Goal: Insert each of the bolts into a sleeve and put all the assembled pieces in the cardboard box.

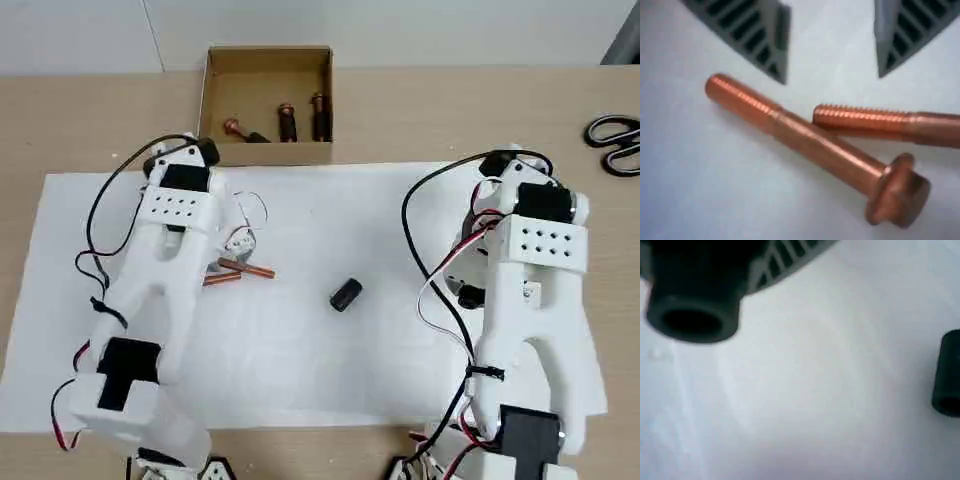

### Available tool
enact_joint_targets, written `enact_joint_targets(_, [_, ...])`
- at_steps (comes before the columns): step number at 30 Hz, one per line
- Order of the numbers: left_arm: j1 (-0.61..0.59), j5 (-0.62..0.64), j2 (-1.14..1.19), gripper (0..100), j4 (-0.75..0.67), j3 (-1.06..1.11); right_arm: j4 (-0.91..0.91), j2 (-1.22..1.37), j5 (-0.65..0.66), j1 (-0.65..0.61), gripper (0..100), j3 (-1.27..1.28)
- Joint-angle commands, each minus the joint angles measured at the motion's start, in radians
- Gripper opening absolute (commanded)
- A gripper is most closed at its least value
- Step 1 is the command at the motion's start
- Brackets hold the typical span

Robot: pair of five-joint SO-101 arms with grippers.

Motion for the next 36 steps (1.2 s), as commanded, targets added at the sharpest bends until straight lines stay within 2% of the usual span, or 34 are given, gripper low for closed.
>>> enact_joint_targets(1, [0.006,0.044,0.005,9,-0.044,-0.045,0.010,-0.038,-0.003,0.005,0.3,-0.003])
enact_joint_targets(15, [0.000,0.075,0.106,9,-0.109,-0.045,0.010,-0.038,-0.003,0.005,0.3,-0.003])
enact_joint_targets(31, [-0.003,0.075,0.115,9,-0.212,-0.041,0.008,-0.038,-0.003,0.007,0.3,-0.003])
enact_joint_targets(36, [-0.060,0.075,0.193,9,-0.206,-0.044,0.008,-0.038,-0.003,0.007,0.3,-0.003])
